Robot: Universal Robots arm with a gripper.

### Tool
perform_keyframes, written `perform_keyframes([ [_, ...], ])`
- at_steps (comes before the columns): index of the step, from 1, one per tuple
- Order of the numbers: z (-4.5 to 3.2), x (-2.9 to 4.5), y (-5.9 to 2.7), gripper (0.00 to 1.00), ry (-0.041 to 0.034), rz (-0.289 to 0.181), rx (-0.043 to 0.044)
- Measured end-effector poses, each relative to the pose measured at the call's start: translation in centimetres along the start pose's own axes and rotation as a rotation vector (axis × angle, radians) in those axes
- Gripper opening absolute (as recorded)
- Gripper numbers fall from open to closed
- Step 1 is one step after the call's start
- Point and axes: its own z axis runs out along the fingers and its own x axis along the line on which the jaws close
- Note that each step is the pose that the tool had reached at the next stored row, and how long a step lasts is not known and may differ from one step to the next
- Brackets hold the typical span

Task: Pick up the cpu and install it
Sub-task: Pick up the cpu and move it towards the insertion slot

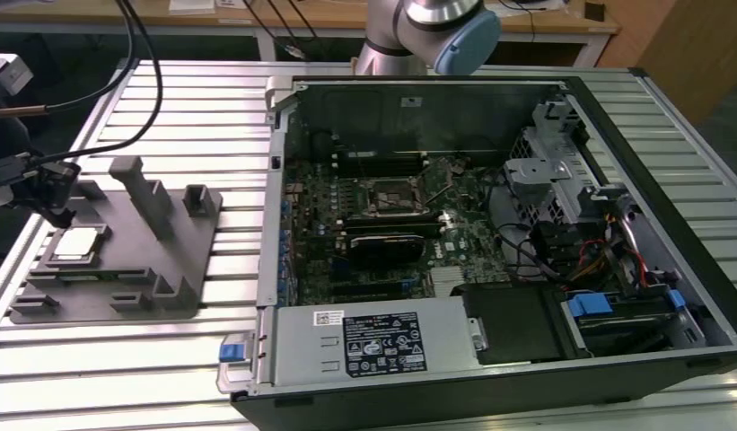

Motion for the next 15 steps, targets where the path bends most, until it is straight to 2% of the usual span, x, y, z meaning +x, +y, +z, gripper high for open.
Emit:
perform_keyframes([
  [11, 1.25, 0.40, -0.09, 0.11, -0.0001, 0.000, 0.0020],
  [15, 1.68, 0.82, -0.13, 0.11, -0.0002, 0.000, 0.0020],
])
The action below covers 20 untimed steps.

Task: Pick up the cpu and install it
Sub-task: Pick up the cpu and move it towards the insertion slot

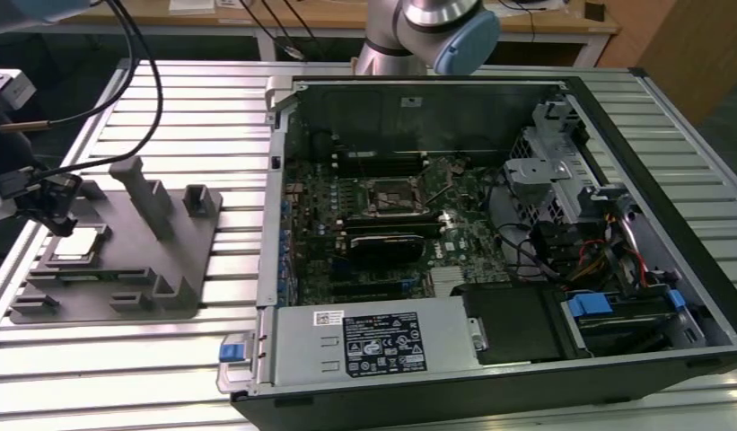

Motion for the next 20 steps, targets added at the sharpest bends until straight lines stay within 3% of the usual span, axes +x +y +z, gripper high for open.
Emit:
perform_keyframes([
  [11, 1.39, 0.31, -0.05, 0.11, 0.0000, 0.000, 0.0000],
  [20, 1.95, 0.38, -0.02, 0.11, 0.0005, 0.000, -0.0044],
])
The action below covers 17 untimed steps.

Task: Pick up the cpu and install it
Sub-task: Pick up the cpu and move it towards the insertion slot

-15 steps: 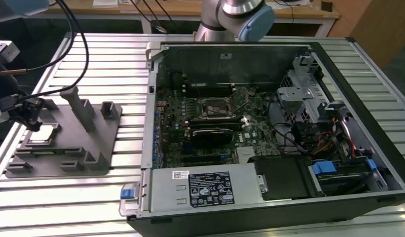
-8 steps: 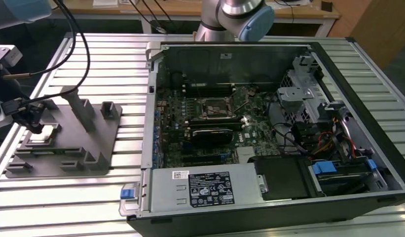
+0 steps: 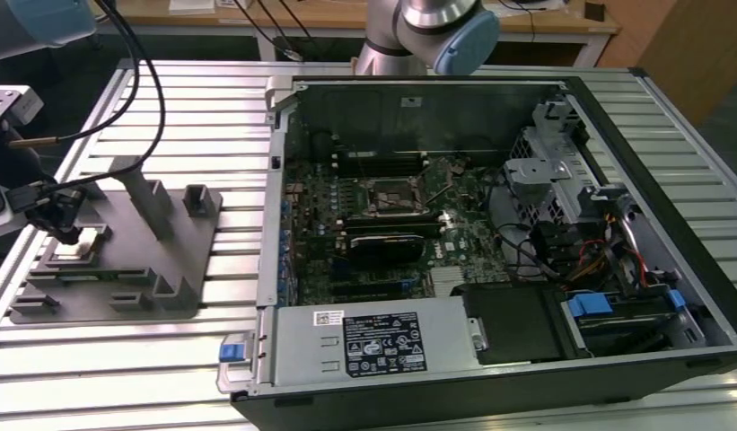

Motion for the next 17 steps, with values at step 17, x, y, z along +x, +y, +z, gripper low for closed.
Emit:
perform_keyframes([
  [17, 0.57, 0.18, 0.02, 0.11, -0.0002, 0.000, -0.0001],
])
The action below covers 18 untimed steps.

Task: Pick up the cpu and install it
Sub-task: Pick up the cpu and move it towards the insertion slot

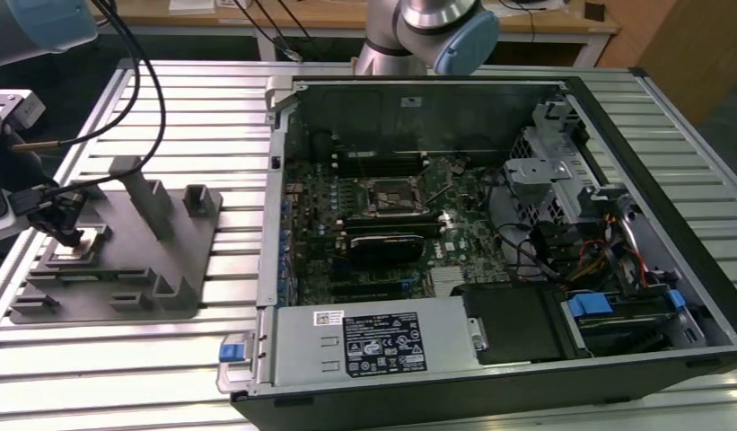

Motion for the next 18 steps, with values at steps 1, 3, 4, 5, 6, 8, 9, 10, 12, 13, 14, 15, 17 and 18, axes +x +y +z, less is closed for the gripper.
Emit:
perform_keyframes([
  [1, 0.00, 0.00, 0.00, 0.11, 0.0000, 0.000, -0.0001],
  [3, 0.00, 0.01, 0.00, 0.11, 0.0000, 0.000, 0.0000],
  [4, 0.00, 0.01, 0.00, 0.11, 0.0000, 0.000, -0.0001],
  [5, 0.00, 0.01, 0.00, 0.17, 0.0000, 0.000, 0.0000],
  [6, 0.01, 0.01, 0.00, 0.23, 0.0000, 0.000, -0.0001],
  [8, 0.01, 0.02, 0.00, 0.35, -0.0001, 0.000, -0.0001],
  [9, 0.01, 0.02, 0.00, 0.35, -0.0001, 0.000, -0.0001],
  [10, 0.01, 0.02, 0.00, 0.41, -0.0001, 0.000, -0.0001],
  [12, 0.01, 0.02, 0.00, 0.47, -0.0001, 0.000, -0.0001],
  [13, 0.01, 0.02, 0.00, 0.47, -0.0001, 0.000, -0.0001],
  [14, 0.01, 0.02, 0.00, 0.53, 0.0000, 0.000, -0.0001],
  [15, 0.01, 0.03, 0.00, 0.53, 0.0000, 0.000, -0.0001],
  [17, 0.03, 0.03, 0.00, 0.59, -0.0001, 0.000, -0.0002],
  [18, 0.09, 0.04, -0.01, 0.59, -0.0002, -0.001, -0.0003],
])
